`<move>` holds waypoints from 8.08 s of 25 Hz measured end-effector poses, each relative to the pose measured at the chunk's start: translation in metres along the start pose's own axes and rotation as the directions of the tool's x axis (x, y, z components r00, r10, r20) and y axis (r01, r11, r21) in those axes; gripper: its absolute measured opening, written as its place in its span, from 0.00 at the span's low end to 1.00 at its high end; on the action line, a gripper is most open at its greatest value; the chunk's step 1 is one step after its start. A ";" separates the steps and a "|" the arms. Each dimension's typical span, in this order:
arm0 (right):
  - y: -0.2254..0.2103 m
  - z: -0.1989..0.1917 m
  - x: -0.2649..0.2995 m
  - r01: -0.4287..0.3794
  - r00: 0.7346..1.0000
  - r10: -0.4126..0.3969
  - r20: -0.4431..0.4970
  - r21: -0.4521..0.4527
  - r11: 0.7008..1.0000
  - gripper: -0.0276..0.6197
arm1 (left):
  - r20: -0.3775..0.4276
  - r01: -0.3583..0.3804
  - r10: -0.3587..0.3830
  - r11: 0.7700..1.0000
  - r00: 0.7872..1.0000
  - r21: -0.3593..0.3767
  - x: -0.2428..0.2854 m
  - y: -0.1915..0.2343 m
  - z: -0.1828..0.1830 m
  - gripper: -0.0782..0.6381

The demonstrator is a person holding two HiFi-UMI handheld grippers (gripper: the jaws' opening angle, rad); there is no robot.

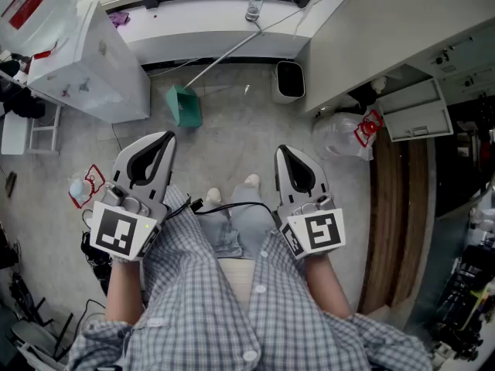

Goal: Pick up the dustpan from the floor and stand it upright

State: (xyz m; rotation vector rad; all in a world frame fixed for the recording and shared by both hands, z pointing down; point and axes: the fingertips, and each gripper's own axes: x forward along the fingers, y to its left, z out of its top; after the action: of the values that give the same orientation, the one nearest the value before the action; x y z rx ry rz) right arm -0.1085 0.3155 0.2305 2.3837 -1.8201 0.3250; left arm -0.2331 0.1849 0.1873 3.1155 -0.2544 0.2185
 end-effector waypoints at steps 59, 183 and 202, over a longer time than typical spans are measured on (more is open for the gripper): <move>-0.178 -0.006 0.028 -0.085 0.996 0.086 -0.018 0.028 0.996 0.05 | -0.015 -0.131 0.130 0.991 0.991 -0.014 0.153 -0.053 0.028 0.12; -0.314 -0.319 0.621 -0.048 0.810 0.257 -0.527 0.376 0.925 0.18 | -0.388 -0.276 0.163 0.927 0.907 -0.255 0.465 0.265 -0.246 0.12; -0.348 -0.432 0.670 0.276 0.793 0.149 -0.590 0.567 0.776 0.33 | -0.441 -0.319 0.168 0.901 0.881 -0.295 0.453 0.266 -0.294 0.12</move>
State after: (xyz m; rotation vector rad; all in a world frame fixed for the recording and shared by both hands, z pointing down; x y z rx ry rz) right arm 0.3550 -0.1207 0.8236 2.2369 -1.4228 1.7265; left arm 0.1262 -0.1443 0.5408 2.5856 -0.6069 0.7241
